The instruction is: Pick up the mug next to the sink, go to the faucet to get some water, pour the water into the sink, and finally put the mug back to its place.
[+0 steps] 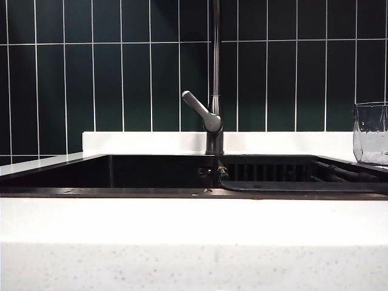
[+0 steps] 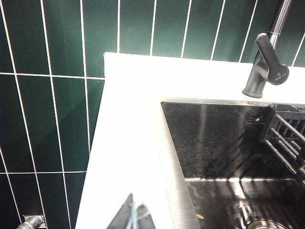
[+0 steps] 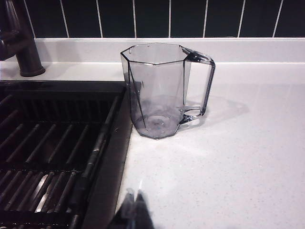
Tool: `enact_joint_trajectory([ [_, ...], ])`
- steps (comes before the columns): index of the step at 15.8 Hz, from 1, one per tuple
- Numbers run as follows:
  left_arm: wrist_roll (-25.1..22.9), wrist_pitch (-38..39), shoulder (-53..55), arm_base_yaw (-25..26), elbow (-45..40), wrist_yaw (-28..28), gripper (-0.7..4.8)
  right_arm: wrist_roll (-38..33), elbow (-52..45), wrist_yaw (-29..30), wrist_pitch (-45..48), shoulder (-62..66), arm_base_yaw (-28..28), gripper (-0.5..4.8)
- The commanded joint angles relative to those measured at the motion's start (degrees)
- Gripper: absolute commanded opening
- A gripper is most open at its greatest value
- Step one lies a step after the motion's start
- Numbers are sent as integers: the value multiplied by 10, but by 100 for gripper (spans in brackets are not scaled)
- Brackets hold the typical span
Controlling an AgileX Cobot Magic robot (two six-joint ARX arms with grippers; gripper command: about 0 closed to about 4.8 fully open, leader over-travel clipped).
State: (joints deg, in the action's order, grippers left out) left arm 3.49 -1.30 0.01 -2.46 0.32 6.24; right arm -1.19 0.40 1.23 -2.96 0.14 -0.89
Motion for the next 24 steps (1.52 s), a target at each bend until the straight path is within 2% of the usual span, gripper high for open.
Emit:
enact_joint_trajectory([
  [1,0,-5,0,2,1,2,-4,0,-3,0,5,0,0,-5],
  [10,0,-20,0,2,1,0,-3,-1,-3,0,8,0,0,-5],
  [11,56,-42,0,2,1,18,12,-17,-3,14,15,0,0,-5],
  [12,152,-82,0,2,1,34,62,-75,-3,46,23,0,0,-5],
  [13,193,-114,0,1,1,45,83,-79,-3,52,31,0,0,-5],
  [15,199,-193,0,-1,5,109,83,-107,-1,53,81,0,0,0],
  [18,201,-183,21,-1,32,164,82,-120,21,45,93,7,-2,-2],
  [19,220,-205,70,-1,45,195,169,-118,28,28,109,18,-2,0],
  [20,228,-234,118,-1,56,216,283,-108,28,27,137,26,-2,19],
  [21,229,-266,185,-1,77,239,320,-94,34,19,146,34,-2,65],
  [22,221,-283,230,-1,97,254,320,-78,44,10,135,41,-2,66],
  [23,202,-300,295,-1,126,290,320,-51,61,-2,117,54,-3,68],
  [24,185,-321,384,-1,170,343,320,-13,83,-2,106,82,-9,91],
])
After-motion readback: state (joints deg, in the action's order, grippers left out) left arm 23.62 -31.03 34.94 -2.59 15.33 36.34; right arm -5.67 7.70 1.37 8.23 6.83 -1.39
